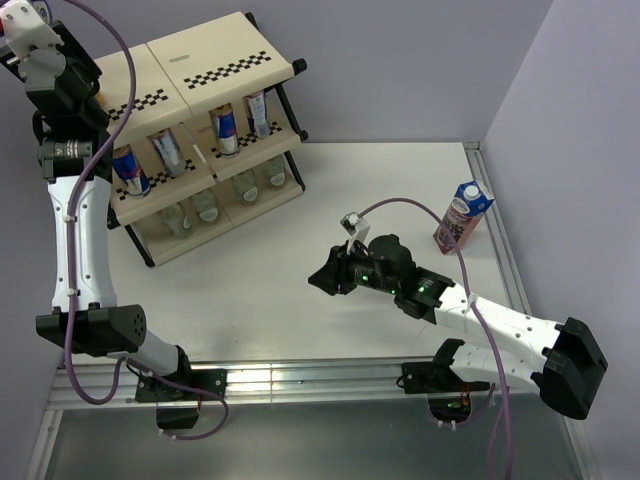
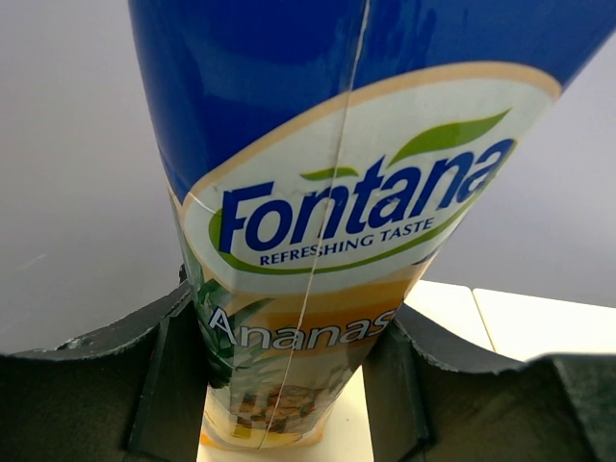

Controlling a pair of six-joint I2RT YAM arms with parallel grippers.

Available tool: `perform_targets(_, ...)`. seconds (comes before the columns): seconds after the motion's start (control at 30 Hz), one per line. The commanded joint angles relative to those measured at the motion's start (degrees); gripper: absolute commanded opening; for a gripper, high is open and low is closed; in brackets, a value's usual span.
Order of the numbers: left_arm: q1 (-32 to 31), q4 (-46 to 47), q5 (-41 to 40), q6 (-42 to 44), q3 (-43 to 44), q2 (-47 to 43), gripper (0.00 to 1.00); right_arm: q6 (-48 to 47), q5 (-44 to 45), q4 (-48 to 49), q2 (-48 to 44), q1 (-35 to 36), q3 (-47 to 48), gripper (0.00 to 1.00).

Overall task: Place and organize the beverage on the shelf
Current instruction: Place the drink on the shelf.

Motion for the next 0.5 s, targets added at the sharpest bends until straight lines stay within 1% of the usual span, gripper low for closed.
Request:
perform_targets(0.0,-1.1,-2.5,1.5,-1.0,-1.6,1.3,0.45,-0.8,-0.1,2.4,-0.4,-0.3,-0.4,0.44)
perform_targets(0.07,-1.1,-2.7,2.0,-1.2,-1.4,1.5,0.53,-1.0,0.0,2.3,-0.6,-0.2,-0.4,0.44)
perform_targets(0.13,-1.1,-3.1,2.0,-1.1,-1.2,1.9,0.57,-1.1,-0.1,2.3,-0.5,-0.3,-0.4,0.44)
perform_targets(0.17,-1.1,-3.1,1.6,-1.0,-1.5,2.0,0.62,-1.1,0.0,2.3,-0.6,-0.3,-0.4,0.44)
perform_targets(0.23,-1.1,-2.6,1.5,-0.8,-1.8,2.1,0.67,-1.2,0.0,2.3,-0.5,-0.3,-0.5,0.44)
perform_targets(0.27,-1.1,-2.4,1.6,-0.7,-2.3,2.1,0.72,-1.3,0.0,2.3,-0.5,-0.3,-0.5,0.44)
perform_targets(0.37,-1.0,-2.2,1.8,-1.0,-2.9,2.1,0.77,-1.5,0.2,2.2,-0.1,-0.3,-0.4,0.44)
perform_targets(0.47,-1.0,-1.1,1.2,-1.0,-4.5,1.8,0.77,-1.5,0.2,2.1,0.0,-0.3,-0.3,0.44)
